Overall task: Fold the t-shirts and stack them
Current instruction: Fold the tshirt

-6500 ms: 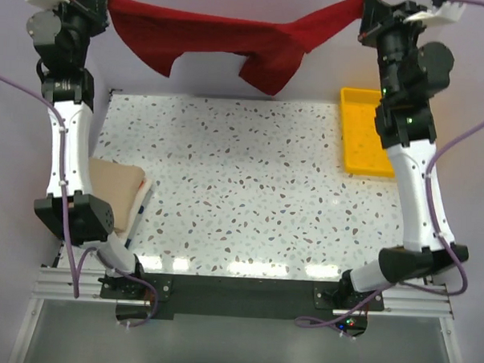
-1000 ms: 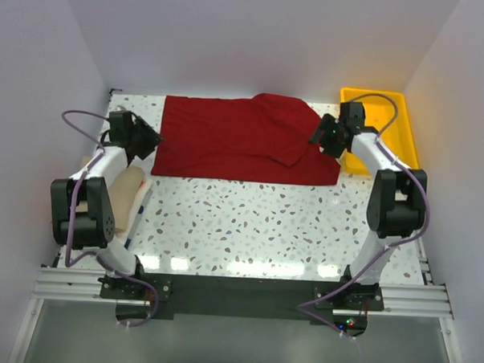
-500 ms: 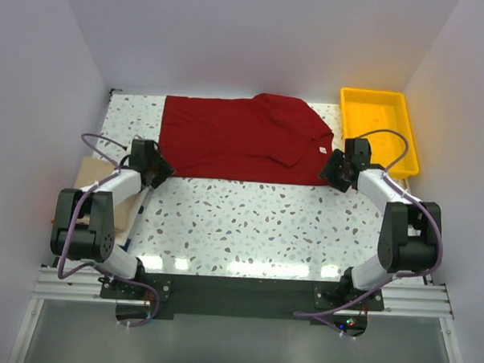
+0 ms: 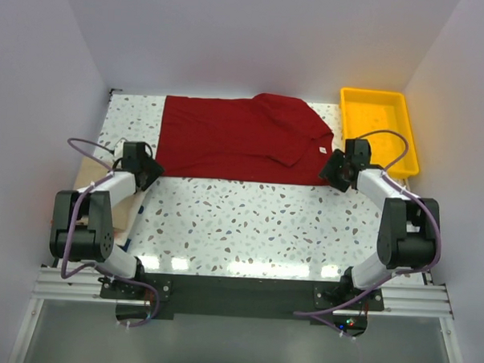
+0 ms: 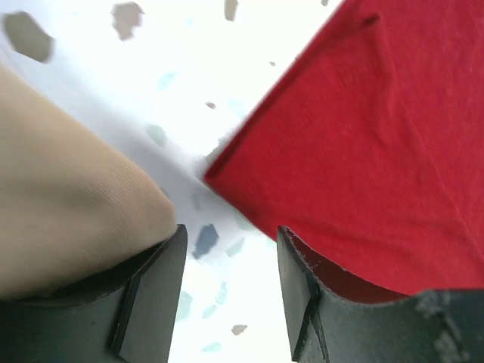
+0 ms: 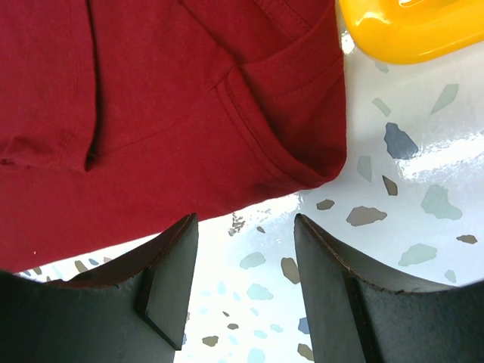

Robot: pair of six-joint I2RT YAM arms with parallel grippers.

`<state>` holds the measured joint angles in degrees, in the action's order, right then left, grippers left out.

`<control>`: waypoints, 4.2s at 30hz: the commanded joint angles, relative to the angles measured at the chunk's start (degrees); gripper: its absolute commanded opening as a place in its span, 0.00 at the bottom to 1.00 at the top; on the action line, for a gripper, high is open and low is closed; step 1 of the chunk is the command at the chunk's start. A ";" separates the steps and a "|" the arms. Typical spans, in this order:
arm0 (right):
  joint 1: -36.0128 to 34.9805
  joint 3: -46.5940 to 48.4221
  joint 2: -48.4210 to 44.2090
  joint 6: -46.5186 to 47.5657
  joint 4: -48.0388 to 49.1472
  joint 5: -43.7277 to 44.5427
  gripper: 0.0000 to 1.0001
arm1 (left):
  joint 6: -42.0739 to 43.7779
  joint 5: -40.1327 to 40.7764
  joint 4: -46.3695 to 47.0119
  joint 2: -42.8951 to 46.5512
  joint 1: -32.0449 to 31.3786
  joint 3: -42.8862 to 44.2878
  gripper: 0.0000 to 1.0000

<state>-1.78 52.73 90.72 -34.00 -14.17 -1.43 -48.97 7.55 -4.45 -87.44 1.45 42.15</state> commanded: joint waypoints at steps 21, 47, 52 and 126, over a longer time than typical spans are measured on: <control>1.60 0.71 2.53 0.51 3.01 0.11 0.58 | -1.39 -4.12 9.28 -5.37 4.35 0.47 0.49; 4.41 4.75 -1.76 0.25 -6.29 5.39 0.00 | -1.66 -4.12 1.02 1.47 2.42 3.73 0.00; 5.03 1.24 -9.32 -0.19 -10.25 5.03 0.00 | -1.65 -4.21 -2.48 5.86 1.45 2.59 0.00; -11.75 -19.16 -11.62 -14.52 9.95 -5.25 0.27 | 12.14 -21.26 -8.30 24.07 0.30 -3.74 0.53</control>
<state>-13.13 33.61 78.43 -47.57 -7.35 -5.80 -37.85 -12.47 -15.44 -63.13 1.85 37.08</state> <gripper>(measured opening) 0.290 0.532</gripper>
